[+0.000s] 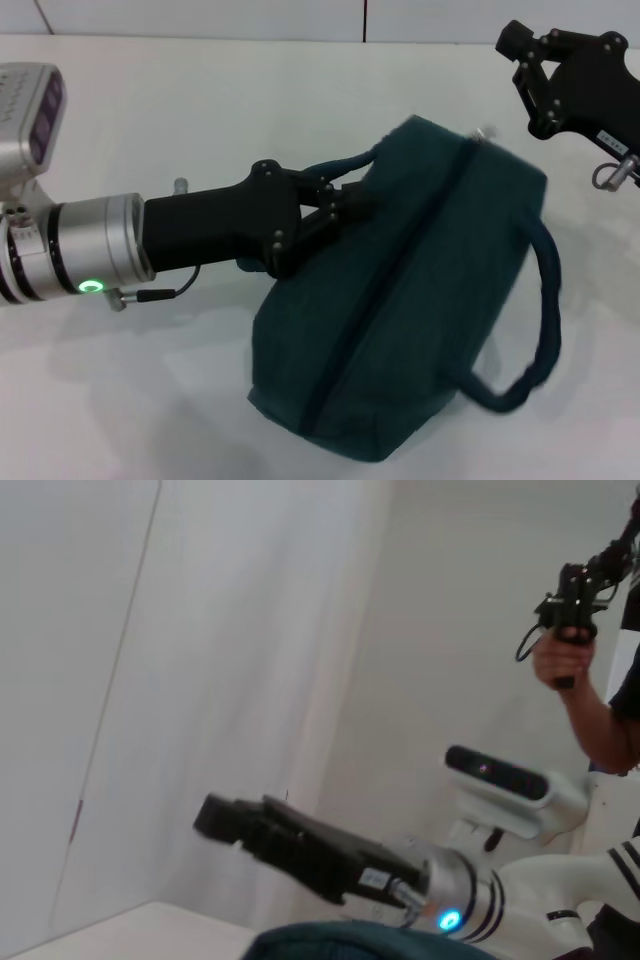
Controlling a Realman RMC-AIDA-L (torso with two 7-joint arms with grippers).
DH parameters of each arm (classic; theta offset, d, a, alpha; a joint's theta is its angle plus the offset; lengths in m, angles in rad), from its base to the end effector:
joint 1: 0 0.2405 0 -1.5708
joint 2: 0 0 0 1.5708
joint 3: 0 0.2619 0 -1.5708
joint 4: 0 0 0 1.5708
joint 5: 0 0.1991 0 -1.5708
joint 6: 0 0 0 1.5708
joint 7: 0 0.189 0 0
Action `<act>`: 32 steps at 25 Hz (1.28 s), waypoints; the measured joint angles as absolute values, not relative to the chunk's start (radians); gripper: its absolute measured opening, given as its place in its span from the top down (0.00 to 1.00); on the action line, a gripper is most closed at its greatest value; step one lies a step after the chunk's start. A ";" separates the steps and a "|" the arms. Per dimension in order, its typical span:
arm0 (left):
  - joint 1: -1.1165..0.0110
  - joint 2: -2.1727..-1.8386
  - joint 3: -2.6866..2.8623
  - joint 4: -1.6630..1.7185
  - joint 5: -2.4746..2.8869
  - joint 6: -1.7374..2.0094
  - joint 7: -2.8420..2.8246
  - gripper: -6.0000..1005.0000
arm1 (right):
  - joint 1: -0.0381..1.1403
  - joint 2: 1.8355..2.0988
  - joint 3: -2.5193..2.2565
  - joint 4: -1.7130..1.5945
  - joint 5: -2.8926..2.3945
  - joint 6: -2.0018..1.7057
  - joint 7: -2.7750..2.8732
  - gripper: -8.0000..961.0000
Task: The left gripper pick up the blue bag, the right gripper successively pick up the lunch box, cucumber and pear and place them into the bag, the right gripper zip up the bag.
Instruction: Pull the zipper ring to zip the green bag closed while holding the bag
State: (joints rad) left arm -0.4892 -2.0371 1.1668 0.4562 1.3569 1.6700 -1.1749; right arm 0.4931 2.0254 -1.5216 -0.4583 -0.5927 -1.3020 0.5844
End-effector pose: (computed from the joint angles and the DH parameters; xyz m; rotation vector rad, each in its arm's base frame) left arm -0.1875 0.3018 -0.0526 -2.7483 -0.4394 -1.2386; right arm 0.1780 0.3801 -0.0238 -2.1597 0.0453 1.0887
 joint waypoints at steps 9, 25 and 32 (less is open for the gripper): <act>-0.492 -2.037 1.166 0.455 1.357 1.676 -1.171 0.95 | 0.494 2.027 -1.524 -0.450 -0.593 -1.253 0.584 0.94; -0.491 -2.031 1.164 0.452 1.352 1.663 -1.158 0.95 | 0.435 1.984 -1.523 -0.445 -0.696 -1.292 0.563 0.84; -0.496 -2.033 1.164 0.452 1.355 1.652 -1.158 0.95 | 0.412 1.984 -1.525 -0.446 -0.744 -1.297 0.566 0.71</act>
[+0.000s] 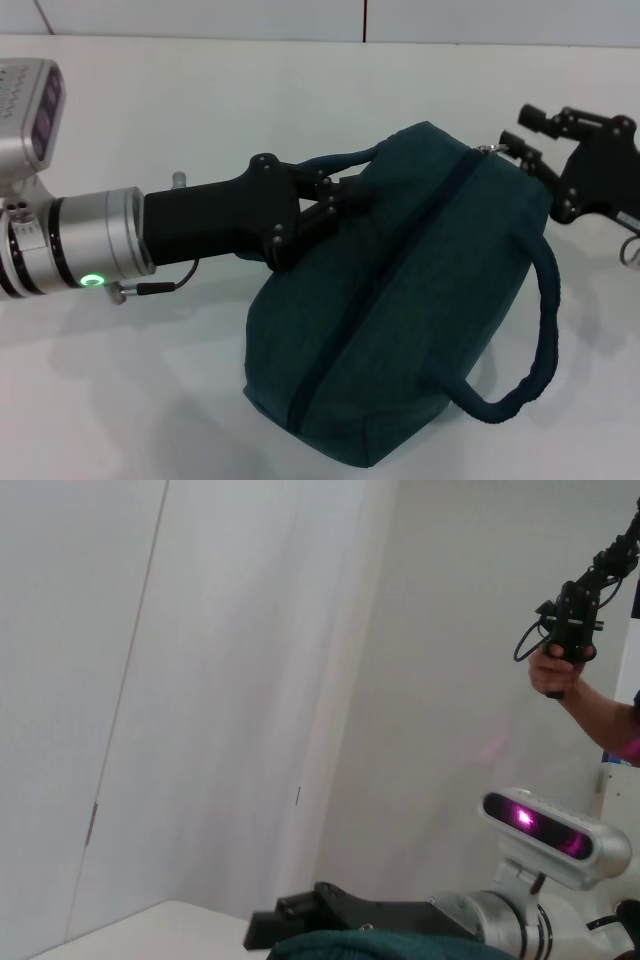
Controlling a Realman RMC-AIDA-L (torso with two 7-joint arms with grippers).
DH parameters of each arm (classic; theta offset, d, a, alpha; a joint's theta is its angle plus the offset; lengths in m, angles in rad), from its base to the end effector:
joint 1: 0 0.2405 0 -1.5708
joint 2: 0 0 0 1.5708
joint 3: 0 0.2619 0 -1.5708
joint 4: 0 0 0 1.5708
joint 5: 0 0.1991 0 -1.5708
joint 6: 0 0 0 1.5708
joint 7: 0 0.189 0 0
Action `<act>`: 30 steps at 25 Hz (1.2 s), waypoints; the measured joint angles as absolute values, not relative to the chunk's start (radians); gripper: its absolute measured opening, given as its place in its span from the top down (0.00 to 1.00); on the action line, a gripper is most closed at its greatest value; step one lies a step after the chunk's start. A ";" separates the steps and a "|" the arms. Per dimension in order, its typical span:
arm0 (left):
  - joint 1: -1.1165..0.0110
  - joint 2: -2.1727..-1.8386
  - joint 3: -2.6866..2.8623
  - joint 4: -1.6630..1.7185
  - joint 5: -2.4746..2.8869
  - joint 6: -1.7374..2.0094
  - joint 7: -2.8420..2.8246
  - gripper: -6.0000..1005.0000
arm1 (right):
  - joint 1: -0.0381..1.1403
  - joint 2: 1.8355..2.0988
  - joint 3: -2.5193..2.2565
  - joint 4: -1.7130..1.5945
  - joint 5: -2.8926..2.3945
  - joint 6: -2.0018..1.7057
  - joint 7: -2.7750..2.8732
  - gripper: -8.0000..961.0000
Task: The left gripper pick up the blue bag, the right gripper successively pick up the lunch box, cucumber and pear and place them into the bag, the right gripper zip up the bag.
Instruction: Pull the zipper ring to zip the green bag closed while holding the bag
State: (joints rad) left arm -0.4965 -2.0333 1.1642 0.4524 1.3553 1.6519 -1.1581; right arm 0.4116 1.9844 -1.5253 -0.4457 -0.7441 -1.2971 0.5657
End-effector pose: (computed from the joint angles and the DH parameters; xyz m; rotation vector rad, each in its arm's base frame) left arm -0.1884 0.3066 -0.0523 -2.7371 -0.4189 -1.2159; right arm 0.2257 0.3538 -0.0355 -2.2896 0.0365 0.8952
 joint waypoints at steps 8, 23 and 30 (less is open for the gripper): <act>-0.497 -2.034 1.164 0.452 1.356 1.639 -1.158 0.95 | 0.392 1.985 -1.527 -0.454 -0.770 -1.303 0.570 0.71; -0.511 -2.037 1.169 0.453 1.358 1.615 -1.148 0.93 | 0.422 1.996 -1.526 -0.470 -0.809 -1.294 0.587 0.71; -0.509 -2.044 1.167 0.451 1.358 1.615 -1.145 0.92 | 0.461 2.006 -1.525 -0.475 -0.838 -1.293 0.586 0.71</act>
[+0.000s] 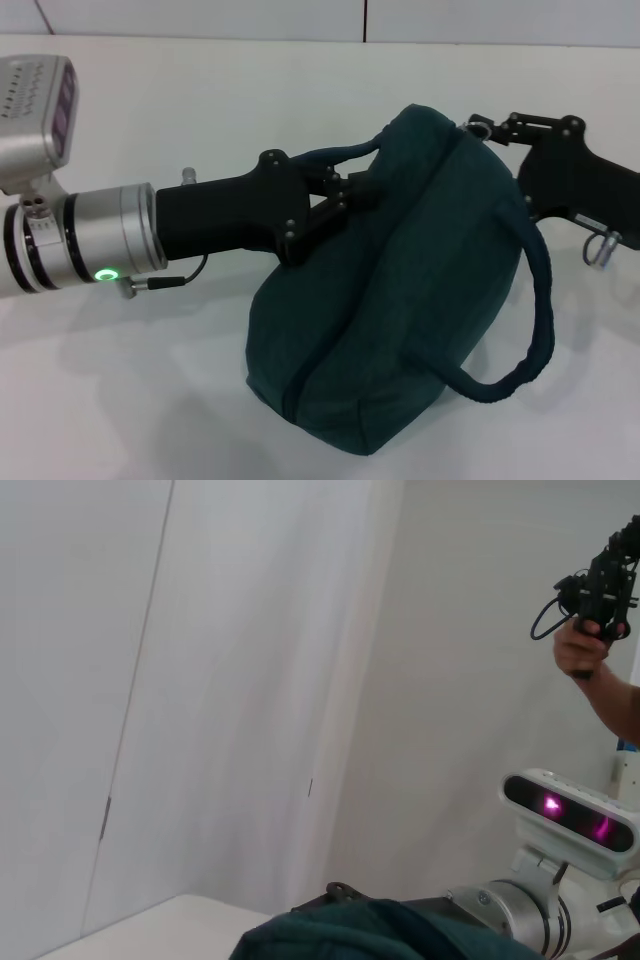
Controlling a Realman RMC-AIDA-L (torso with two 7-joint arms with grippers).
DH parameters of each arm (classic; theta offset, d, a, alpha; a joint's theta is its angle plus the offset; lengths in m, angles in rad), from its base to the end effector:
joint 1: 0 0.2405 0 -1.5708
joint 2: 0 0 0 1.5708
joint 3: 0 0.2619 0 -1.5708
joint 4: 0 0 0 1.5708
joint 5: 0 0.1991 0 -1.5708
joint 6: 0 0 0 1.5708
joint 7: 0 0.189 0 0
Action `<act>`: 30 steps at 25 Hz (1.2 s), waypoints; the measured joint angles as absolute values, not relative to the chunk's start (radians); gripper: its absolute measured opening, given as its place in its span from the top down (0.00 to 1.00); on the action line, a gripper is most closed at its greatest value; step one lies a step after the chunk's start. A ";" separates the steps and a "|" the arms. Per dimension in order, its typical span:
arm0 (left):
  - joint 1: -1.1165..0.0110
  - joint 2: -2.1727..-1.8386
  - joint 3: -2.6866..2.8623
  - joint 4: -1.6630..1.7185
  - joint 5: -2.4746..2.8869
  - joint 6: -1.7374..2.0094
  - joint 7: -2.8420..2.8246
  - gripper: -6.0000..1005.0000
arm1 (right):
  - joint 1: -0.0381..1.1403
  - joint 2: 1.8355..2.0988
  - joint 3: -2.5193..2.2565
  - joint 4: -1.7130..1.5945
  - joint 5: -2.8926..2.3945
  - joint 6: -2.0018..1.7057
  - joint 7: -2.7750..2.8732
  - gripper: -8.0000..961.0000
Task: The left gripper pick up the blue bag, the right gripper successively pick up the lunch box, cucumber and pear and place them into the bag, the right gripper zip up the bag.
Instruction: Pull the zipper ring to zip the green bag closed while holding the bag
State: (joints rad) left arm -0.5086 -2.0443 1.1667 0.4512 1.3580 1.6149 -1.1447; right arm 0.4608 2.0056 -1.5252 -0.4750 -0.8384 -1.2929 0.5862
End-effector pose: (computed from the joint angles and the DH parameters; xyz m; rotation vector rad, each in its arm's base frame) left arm -0.1859 0.3121 -0.0586 -2.7295 -0.4087 -1.1884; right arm 0.2001 0.3547 -0.0536 -2.3821 -0.0615 0.9085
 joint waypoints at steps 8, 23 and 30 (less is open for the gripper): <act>-0.511 -2.047 1.166 0.451 1.358 1.615 -1.144 0.91 | 0.463 2.012 -1.522 -0.476 -0.842 -1.296 0.554 0.71; -0.510 -2.047 1.166 0.451 1.357 1.591 -1.131 0.89 | 0.456 2.017 -1.495 -0.473 -0.834 -1.316 0.525 0.74; -0.508 -2.045 1.166 0.451 1.357 1.591 -1.123 0.88 | 0.460 2.022 -1.496 -0.467 -0.822 -1.321 0.476 0.91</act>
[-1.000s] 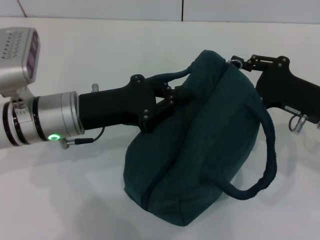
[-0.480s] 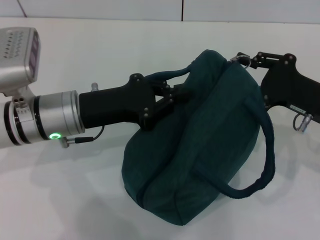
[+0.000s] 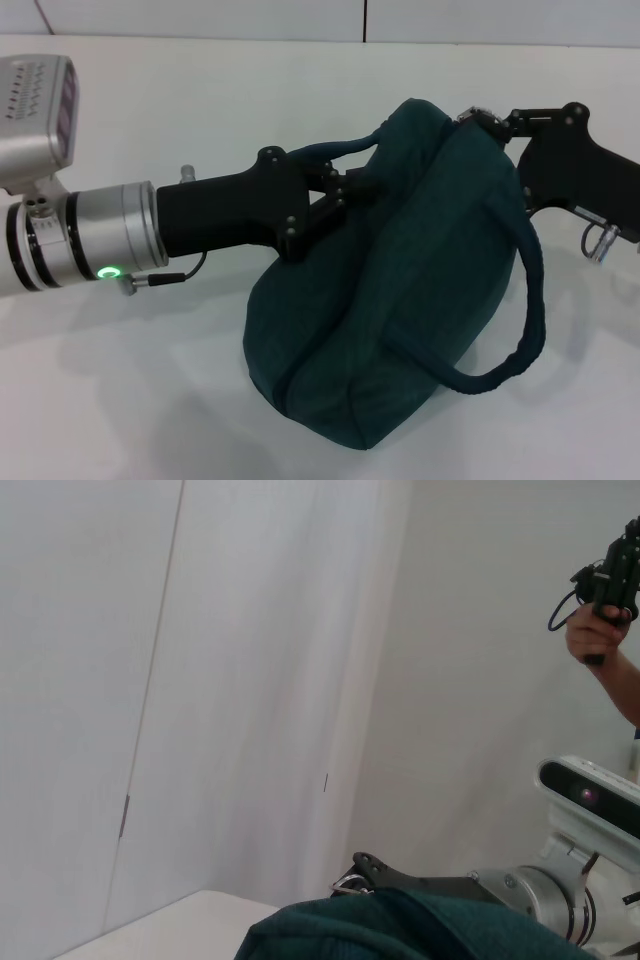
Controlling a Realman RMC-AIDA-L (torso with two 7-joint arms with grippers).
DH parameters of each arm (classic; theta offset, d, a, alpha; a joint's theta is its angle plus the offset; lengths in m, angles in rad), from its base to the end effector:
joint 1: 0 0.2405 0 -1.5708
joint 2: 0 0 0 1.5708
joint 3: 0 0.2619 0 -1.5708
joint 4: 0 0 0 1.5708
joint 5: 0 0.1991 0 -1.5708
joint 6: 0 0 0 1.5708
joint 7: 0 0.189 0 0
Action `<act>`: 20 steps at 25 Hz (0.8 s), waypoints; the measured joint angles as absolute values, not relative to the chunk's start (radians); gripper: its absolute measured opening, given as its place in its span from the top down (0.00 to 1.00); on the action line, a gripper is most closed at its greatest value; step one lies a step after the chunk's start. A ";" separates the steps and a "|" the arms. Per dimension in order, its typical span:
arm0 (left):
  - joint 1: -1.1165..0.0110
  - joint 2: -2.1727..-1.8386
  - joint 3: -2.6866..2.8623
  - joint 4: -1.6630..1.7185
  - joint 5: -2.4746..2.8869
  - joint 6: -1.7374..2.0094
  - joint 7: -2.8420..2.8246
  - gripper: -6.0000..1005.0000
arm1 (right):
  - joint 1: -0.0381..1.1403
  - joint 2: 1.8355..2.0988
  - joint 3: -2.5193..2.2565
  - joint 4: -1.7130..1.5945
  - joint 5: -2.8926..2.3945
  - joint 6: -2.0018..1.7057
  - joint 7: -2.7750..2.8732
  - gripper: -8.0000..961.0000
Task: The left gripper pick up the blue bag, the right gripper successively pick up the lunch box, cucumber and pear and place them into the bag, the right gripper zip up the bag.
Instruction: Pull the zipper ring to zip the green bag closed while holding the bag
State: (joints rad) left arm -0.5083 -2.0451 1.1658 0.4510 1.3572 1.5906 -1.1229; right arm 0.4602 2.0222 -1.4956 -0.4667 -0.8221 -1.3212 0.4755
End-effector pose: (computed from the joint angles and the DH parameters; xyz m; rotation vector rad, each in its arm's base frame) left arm -0.1883 0.3157 -0.0600 -2.7135 -0.3910 -1.1602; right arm 0.1944 0.3546 -0.0504 -2.3139 -0.1696 0.9121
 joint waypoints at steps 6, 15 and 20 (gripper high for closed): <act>-0.506 -2.045 1.166 0.451 1.351 1.590 -1.117 0.87 | 0.460 2.022 -1.491 -0.461 -0.795 -1.300 0.464 0.95; -0.512 -2.043 1.166 0.455 1.349 1.591 -1.117 0.86 | 0.469 2.022 -1.483 -0.450 -0.786 -1.167 0.465 0.97; -0.512 -2.045 1.166 0.457 1.348 1.595 -1.117 0.85 | 0.469 2.022 -1.483 -0.450 -0.785 -1.155 0.466 0.97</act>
State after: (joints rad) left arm -0.5124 -2.0453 1.1656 0.4569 1.3484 1.5954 -1.1167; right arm 0.4689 2.0216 -1.4830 -0.4502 -0.7854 -1.1554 0.4664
